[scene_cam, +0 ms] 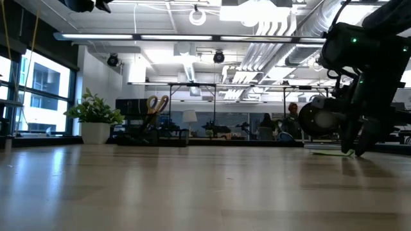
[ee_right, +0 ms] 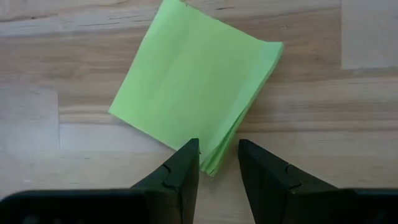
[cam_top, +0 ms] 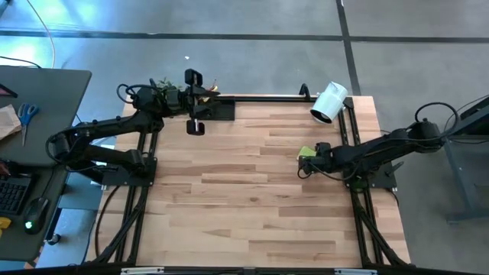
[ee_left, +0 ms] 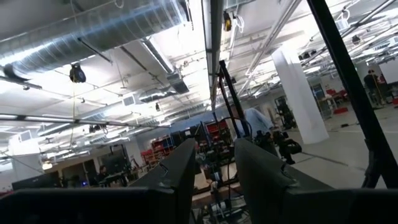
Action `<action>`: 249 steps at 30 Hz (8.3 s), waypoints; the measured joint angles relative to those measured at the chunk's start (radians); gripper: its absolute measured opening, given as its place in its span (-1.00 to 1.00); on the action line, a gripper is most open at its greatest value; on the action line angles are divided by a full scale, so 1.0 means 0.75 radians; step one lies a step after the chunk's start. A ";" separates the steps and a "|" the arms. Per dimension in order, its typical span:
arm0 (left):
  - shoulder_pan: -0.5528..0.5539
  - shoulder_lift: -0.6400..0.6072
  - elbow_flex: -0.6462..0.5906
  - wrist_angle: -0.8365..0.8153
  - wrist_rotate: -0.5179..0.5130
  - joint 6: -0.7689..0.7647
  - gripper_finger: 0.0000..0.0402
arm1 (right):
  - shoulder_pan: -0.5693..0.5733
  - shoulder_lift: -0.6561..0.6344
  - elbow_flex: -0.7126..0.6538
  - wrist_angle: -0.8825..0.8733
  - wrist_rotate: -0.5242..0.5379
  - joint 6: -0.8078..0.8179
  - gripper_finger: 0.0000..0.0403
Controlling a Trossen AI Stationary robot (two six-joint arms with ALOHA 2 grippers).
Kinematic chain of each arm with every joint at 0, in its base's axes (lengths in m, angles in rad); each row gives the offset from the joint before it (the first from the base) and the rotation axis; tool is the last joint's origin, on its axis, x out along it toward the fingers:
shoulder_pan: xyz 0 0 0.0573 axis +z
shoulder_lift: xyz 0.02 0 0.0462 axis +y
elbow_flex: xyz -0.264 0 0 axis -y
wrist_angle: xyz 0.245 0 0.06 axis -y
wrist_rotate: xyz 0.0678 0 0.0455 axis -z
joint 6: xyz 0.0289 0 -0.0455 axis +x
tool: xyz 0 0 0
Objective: Pick and place office supplies into organizer
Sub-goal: Put the green sticky note into the right section of the desk organizer, then return to Home Position
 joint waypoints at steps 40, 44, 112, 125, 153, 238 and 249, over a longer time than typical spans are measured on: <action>-0.001 -0.002 0.000 -0.158 0.116 -0.150 -0.49 | 0.038 0.001 -0.002 0.514 0.326 -0.579 -0.99; -0.001 -0.032 0.000 -0.231 0.167 -0.186 -0.49 | -0.005 0.001 -0.002 0.681 0.324 -0.745 -1.00; 0.002 -0.399 -0.001 -1.412 -0.125 -0.029 -0.49 | -0.869 1.252 1.639 0.534 -0.710 -1.452 -1.00; 0.002 -0.399 -0.001 -1.410 -0.124 -0.031 -0.49 | -0.811 1.251 1.639 0.609 -0.578 -1.232 -1.00; 0.002 -0.399 -0.001 -1.400 -0.123 -0.032 -0.49 | -0.761 1.250 1.639 0.610 -0.535 -1.416 -0.16; -0.113 -0.814 -0.883 -0.730 -0.098 -0.410 -0.58 | -0.256 -1.427 -0.567 1.134 -0.452 -2.176 -1.00; -0.330 -0.966 -1.056 -0.677 -0.403 -0.328 -0.96 | -0.256 -1.422 -0.569 0.927 -0.238 -2.018 -0.97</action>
